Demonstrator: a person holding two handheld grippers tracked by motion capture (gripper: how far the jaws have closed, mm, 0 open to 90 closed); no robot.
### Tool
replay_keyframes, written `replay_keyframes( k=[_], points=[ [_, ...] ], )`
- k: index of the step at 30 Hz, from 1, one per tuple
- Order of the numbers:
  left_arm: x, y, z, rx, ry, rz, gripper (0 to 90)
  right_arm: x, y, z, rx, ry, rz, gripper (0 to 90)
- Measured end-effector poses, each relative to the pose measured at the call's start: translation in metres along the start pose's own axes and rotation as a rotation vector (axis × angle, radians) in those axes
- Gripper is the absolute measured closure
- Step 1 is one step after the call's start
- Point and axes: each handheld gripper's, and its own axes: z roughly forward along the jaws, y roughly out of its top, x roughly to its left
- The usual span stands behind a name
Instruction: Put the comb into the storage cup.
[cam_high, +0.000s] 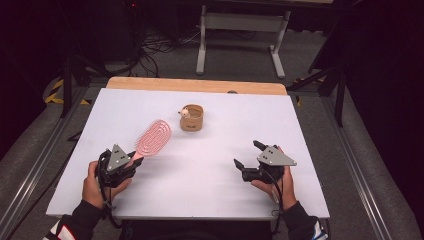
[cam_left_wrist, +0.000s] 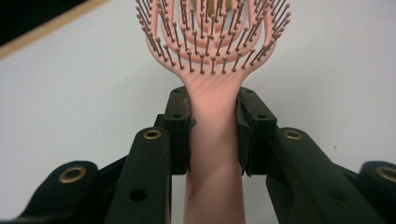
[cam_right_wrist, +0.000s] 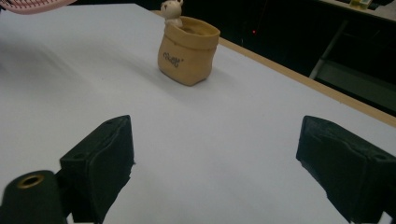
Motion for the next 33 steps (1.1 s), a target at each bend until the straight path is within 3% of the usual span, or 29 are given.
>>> replay_keyframes(
  k=[6, 11, 21, 33],
  points=[
    [-0.007, 0.014, 0.004, -0.117, 0.004, 0.01, 69.4, 0.0, 0.013, 0.002, -0.05, 0.018, 0.031, 10.2],
    [-0.015, 0.024, 0.011, -0.178, -0.01, 0.019, 69.5, 0.005, 0.026, 0.008, -0.083, 0.042, 0.037, 7.8],
    [-0.029, 0.034, 0.022, -0.242, -0.034, 0.025, 69.4, 0.018, 0.047, 0.024, -0.13, 0.104, 0.067, 6.5],
    [-0.054, 0.04, 0.031, -0.286, -0.057, 0.069, 69.4, 0.033, 0.075, 0.045, -0.171, 0.215, 0.162, 6.9]
  ],
)
